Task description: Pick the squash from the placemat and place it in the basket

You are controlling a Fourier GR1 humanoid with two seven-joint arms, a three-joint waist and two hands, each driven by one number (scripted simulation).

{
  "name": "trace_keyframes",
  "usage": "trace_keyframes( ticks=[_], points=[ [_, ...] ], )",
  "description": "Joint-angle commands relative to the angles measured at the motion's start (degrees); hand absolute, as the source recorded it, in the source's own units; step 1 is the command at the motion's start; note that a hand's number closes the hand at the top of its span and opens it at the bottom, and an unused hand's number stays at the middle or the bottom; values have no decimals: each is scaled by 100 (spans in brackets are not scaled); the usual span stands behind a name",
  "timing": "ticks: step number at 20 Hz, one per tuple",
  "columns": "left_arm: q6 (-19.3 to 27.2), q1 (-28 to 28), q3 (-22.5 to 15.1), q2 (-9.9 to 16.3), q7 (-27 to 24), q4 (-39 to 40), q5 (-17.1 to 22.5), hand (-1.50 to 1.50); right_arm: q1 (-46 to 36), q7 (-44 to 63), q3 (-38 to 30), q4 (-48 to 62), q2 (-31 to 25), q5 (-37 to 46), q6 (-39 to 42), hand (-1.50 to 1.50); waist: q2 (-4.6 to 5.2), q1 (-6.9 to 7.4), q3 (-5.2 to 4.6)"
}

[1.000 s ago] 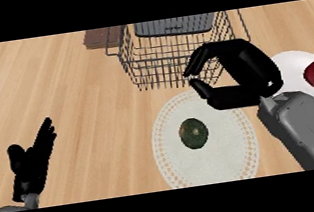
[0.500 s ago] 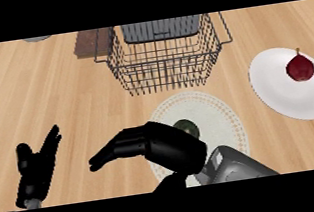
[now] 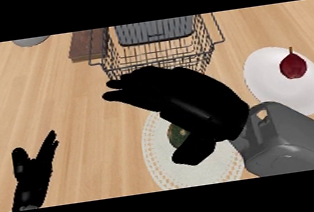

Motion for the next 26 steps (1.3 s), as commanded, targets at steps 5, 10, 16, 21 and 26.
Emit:
trace_keyframes(
  ticks=[5,10,16,21,26],
  points=[
    [42,204,-105,-204,222,-49,16,0,-754,1195,-748,-1056,-1465,-1358,2463,-150,33,-95,-43],
    [-85,83,-18,-187,206,158,-64,0,-1262,1670,-1094,-609,-1822,-2177,3607,-150,85,20,-47],
    [-195,294,-9,-155,445,-305,-119,0,-784,2007,-1330,-1127,-1965,-2443,4047,-150,92,65,-36],
    [-110,417,-41,-438,266,-346,-367,0,-578,1837,-1534,-1000,-1643,-2239,4128,-150,109,109,-36],
    [-276,308,136,-403,409,-291,-384,0,-286,1524,-1241,-727,-910,-1341,3820,-150,126,157,-34]
  ],
)
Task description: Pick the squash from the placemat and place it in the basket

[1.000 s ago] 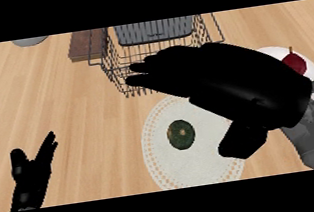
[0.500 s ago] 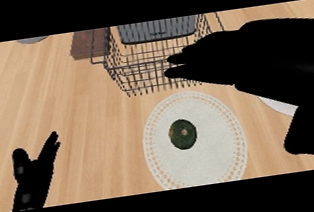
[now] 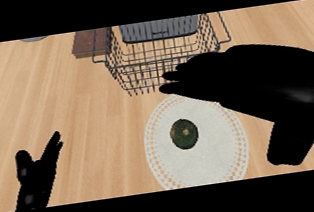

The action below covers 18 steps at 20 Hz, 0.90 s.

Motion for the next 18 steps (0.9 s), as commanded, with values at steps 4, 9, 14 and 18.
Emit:
trace_keyframes(
  ticks=[4,9,14,18],
  points=[
    [-84,201,-107,-247,106,30,-169,0,362,-335,316,362,808,1040,-176,-150,32,53,-37],
    [-424,-159,204,-298,88,561,-50,0,1141,-1182,813,442,986,2320,-795,-150,42,15,-36],
    [-479,227,217,-276,-29,261,-162,0,1340,-1596,1205,934,957,3083,-947,-150,37,42,-36],
    [-503,-183,323,-385,283,543,-217,0,1351,-2119,1078,1314,931,3371,-1022,-150,38,7,-38]
  ],
)
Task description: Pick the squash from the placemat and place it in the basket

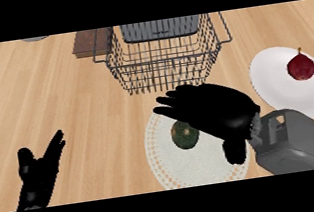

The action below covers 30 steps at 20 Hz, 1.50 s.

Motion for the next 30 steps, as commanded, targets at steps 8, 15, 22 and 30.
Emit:
trace_keyframes(
  ticks=[8,15,22,30],
  points=[
    [-160,147,185,-146,320,-3,-138,0,585,-1305,197,949,189,1269,-867,-150,26,-5,-52],
    [-192,269,296,-263,542,-332,-304,0,699,-1297,38,955,690,1645,-779,-150,14,-19,-54],
    [-271,271,398,-506,148,135,-643,0,725,-1471,28,1456,1189,2182,-935,-150,16,-28,-56],
    [-422,110,499,-498,640,-233,-602,0,598,-1618,264,2795,1543,2955,-1325,-150,27,10,-54]
  ],
)
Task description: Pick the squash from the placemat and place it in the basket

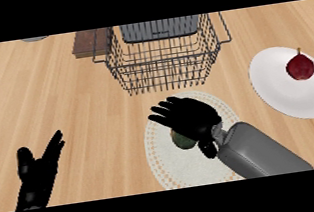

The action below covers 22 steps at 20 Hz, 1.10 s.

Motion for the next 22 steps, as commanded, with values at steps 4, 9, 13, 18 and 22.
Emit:
trace_keyframes(
  ticks=[4,9,13,18,22],
  points=[
    [13,-159,99,-170,557,-59,-88,0,-108,-526,-335,611,-12,356,-99,-150,26,-9,-45],
    [-167,300,60,-334,128,-61,-255,0,338,-226,-302,-190,142,526,328,-150,12,-33,-47],
    [-229,123,274,-303,387,-107,-284,0,413,-648,-288,753,370,973,-513,-150,22,-11,-45],
    [-271,145,286,-567,-274,508,-463,0,204,-682,-267,1307,712,1231,-717,150,32,-3,-47],
    [-376,-20,370,-488,258,237,-308,0,130,-1074,-145,733,428,1410,-806,150,21,-35,-47]
  ],
)
